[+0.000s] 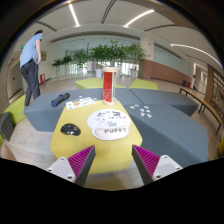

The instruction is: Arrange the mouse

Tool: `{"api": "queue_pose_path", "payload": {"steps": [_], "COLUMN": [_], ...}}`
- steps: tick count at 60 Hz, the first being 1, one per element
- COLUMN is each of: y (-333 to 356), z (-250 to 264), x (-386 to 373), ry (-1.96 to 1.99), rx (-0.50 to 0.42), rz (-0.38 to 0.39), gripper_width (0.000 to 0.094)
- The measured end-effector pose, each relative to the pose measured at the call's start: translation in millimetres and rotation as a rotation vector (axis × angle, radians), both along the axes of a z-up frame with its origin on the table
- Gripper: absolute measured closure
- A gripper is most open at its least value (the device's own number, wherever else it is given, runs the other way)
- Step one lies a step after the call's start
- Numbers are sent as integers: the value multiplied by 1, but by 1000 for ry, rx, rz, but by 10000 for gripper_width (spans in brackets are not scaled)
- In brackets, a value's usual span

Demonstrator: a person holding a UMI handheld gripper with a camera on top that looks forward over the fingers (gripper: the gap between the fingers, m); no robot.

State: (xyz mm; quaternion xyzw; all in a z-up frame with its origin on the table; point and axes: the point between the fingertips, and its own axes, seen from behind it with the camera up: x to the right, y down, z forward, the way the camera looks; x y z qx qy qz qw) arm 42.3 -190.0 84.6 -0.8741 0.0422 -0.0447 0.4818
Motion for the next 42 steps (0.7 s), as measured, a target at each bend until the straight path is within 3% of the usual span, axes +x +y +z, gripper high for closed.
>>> {"api": "queue_pose_path", "payload": {"steps": [14, 28, 42], "y": [-10, 24, 83], "z": [-2, -30, -60], "x": [-13, -95, -150], "ry": [-3, -57, -97], "rx": [-16, -29, -27], "rz": [24, 253, 378], "gripper_width": [128, 119, 121]}}
